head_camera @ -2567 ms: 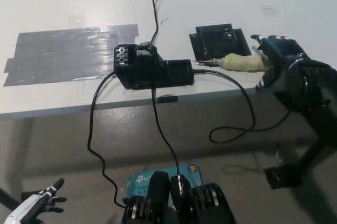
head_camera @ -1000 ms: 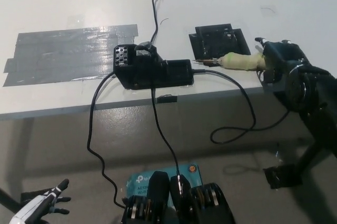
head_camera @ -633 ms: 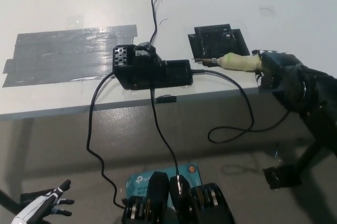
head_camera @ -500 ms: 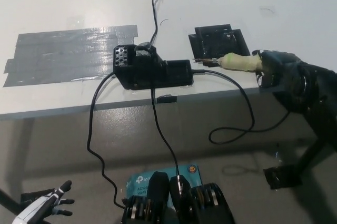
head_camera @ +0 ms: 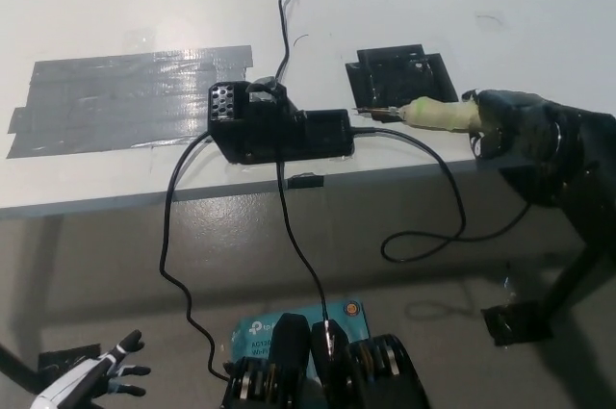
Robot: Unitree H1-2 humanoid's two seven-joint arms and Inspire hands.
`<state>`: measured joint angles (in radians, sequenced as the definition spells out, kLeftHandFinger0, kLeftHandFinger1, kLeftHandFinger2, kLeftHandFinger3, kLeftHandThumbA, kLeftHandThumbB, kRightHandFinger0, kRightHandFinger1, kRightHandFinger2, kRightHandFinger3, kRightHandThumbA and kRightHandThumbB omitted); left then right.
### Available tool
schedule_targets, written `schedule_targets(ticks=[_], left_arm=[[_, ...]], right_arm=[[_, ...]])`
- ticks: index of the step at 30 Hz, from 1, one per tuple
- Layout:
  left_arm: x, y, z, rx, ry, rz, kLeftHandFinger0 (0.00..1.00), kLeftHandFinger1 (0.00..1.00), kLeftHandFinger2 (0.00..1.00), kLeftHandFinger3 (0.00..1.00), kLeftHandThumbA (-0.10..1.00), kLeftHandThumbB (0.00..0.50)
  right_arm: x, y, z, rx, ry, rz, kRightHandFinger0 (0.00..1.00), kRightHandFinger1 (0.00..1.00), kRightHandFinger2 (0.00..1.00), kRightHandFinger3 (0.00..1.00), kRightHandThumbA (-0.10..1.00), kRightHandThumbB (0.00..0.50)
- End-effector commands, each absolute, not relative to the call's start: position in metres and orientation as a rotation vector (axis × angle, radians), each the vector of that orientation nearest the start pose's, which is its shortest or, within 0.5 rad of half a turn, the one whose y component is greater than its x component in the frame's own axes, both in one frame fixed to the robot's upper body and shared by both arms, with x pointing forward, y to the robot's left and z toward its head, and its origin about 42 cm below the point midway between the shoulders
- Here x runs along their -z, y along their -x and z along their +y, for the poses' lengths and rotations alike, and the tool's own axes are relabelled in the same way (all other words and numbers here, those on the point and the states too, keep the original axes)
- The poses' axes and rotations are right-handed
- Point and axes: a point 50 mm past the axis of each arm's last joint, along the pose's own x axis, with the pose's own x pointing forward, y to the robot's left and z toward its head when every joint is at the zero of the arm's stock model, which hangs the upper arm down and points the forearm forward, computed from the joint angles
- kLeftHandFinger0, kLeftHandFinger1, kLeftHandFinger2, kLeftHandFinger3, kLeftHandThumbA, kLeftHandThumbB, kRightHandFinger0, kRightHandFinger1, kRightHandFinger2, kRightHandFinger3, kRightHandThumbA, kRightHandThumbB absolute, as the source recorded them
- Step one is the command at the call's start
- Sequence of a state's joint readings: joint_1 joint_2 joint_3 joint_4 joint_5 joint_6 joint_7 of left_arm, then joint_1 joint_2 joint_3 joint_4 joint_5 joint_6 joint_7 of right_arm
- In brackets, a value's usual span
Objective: The robot uses its right hand to grab and lift the soldering gun kept on the middle of the table and puts it in its base
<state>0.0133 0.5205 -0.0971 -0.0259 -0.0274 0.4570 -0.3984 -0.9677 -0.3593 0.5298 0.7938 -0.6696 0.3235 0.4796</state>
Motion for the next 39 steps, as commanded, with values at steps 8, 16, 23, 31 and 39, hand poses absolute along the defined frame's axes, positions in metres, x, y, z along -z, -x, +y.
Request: schedule_targets(ticks=[8,16,23,31,39], left_arm=[[-0.109,-0.272,0.352,0.425,-0.378,0.535,1.00,0.80,0.86,1.00,1.00,0.232],[-0.109,-0.273,0.352,0.440,-0.380,0.540,1.00,0.80,0.86,1.00,1.00,0.241],[-0.109,-0.274,0.351,0.450,-0.368,0.541,1.00,0.78,0.84,1.00,1.00,0.255],[-0.108,-0.269,0.351,0.457,-0.383,0.548,1.00,0.76,0.81,1.00,1.00,0.302],[-0.107,-0.265,0.356,0.454,-0.364,0.557,1.00,0.82,0.87,1.00,1.00,0.300]], right_arm=[[-0.184,-0.521,-0.205,-0.536,1.501,0.465,0.12,0.24,0.65,1.00,0.06,0.264],[-0.177,-0.519,-0.200,-0.558,1.682,0.430,0.08,0.30,0.68,0.44,-0.08,0.250],[-0.168,-0.508,-0.200,-0.518,1.832,0.316,0.00,0.37,0.73,0.59,-0.10,0.003],[-0.159,-0.491,-0.205,-0.510,1.751,0.190,0.02,0.42,0.74,0.39,-0.10,0.001],[-0.173,-0.492,-0.210,-0.429,1.598,-0.065,0.05,0.44,0.76,0.14,-0.10,0.000]])
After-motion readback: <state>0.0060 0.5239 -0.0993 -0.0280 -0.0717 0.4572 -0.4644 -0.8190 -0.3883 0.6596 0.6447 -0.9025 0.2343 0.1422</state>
